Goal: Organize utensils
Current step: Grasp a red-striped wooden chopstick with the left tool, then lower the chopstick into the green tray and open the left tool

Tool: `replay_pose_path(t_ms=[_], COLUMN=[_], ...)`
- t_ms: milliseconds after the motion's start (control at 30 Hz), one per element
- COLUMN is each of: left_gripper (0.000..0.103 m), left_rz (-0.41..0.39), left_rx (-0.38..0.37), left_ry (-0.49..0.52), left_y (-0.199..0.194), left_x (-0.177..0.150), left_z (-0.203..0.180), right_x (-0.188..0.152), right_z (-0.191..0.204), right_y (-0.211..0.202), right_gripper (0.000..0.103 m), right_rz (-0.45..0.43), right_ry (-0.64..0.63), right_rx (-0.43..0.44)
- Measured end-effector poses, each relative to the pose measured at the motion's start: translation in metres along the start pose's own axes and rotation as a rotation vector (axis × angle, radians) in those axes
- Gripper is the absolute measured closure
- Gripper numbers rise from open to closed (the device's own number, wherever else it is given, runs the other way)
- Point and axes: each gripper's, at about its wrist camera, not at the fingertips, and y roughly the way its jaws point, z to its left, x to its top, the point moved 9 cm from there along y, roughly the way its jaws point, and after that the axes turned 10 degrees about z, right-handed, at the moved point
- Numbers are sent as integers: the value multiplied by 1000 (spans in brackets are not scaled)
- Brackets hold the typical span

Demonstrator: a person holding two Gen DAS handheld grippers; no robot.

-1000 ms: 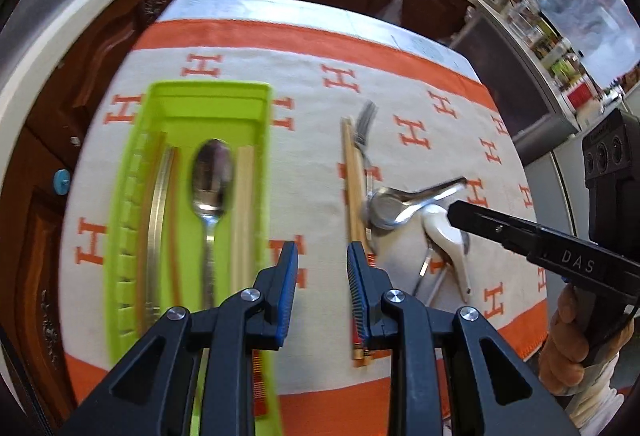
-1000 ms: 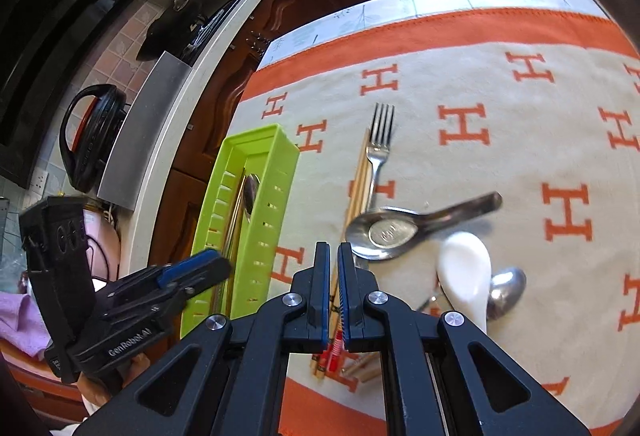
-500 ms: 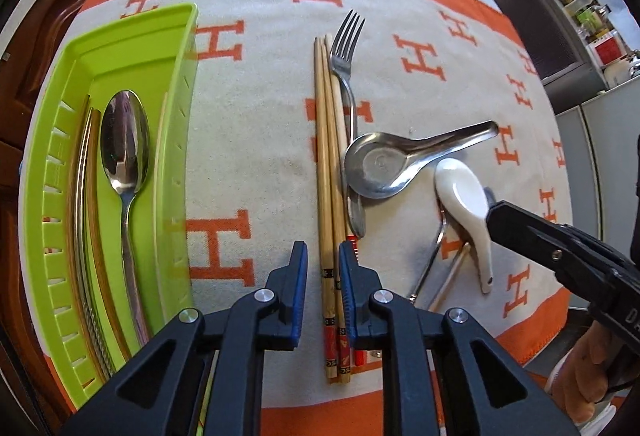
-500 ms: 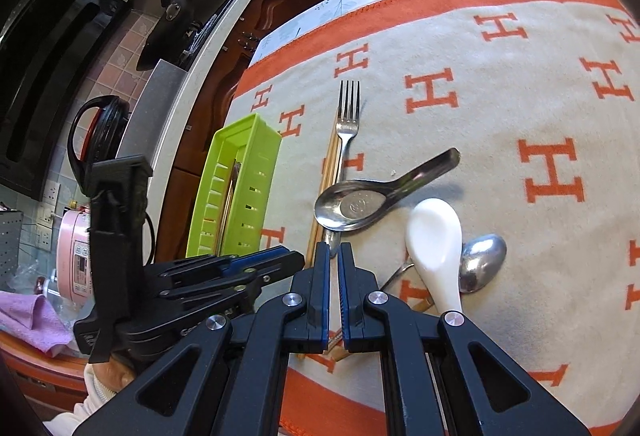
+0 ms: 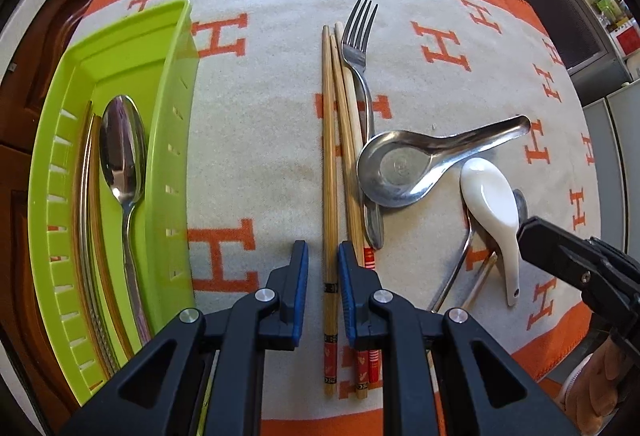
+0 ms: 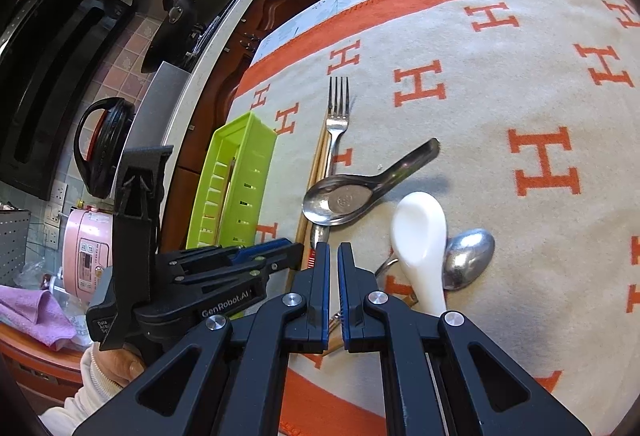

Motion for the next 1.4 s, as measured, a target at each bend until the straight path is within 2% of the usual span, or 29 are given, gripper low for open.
replay_pose_path(t_ms=[167, 233, 367, 500, 700, 900, 967, 1100, 1233, 1400], left_gripper=[90, 98, 99, 99, 99, 99, 99, 99, 98, 98], left_rz=[-14, -21, -38, -58, -152, -232, -238, -200, -158, -145], left_rx=[27, 29, -44, -58, -73, 22, 65, 89, 103, 102], left_ry=[3, -2, -49, -64, -38, -83, -120, -161, -170, -170], left_y=[0, -1, -3, -11, -68, -112, -112, -95, -70, -53], left_x=[8, 11, 8, -1, -20, -33, -37, -44, -50, -52], left_z=[-7, -6, 5, 14, 24, 79, 101, 138, 155, 164], right_x=[-4, -5, -8, -13, -17, -19, -20, -18, -12, -8], right_z=[-4, -5, -6, -6, 0, 23, 31, 44, 47, 46], right_y=[1, 1, 3, 3, 11, 34, 45, 70, 89, 100], right_gripper=[98, 98, 98, 99, 99, 99, 99, 99, 99, 99], right_rz=[2, 2, 4, 9, 32, 92, 114, 162, 185, 191], right_ry=[1, 1, 2, -4, -12, -34, -40, -39, -6, 14], right_rx=[2, 3, 3, -6, -19, -19, -27, -55, -99, -185])
